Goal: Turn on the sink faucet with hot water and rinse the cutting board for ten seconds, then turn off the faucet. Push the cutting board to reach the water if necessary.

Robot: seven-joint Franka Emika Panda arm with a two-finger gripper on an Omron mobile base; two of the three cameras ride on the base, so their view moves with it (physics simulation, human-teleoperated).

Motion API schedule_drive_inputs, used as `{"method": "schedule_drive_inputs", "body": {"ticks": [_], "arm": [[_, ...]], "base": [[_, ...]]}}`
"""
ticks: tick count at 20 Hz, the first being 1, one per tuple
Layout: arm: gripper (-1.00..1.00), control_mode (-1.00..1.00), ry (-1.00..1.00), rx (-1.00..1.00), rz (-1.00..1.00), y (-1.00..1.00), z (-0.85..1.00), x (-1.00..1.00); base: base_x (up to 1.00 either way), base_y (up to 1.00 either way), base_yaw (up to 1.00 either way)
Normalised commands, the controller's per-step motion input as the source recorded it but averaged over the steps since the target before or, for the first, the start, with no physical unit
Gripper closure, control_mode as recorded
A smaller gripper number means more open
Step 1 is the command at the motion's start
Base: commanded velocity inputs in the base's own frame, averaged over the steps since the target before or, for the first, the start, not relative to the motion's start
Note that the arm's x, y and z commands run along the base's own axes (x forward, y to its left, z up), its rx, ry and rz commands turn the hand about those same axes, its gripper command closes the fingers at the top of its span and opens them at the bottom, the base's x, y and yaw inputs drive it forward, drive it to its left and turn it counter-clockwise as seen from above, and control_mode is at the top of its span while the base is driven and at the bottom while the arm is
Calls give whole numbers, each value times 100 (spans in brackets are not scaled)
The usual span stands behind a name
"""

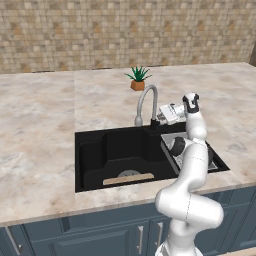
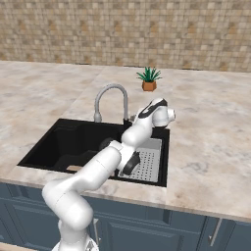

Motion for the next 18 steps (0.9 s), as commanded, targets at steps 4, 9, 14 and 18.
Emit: {"method": "schedule_drive_inputs", "body": {"ticks": [4, 9, 14, 18], "arm": [[100, -100, 0, 0, 0, 25, 0, 0], [100, -100, 0, 0, 0, 35, 0, 0], [100, -100, 0, 0, 0, 44, 0, 0], [100, -100, 0, -1, 0, 49, 0, 0]], "base": [[0, 0, 0], [0, 0, 0], [0, 0, 0], [0, 0, 0]]}}
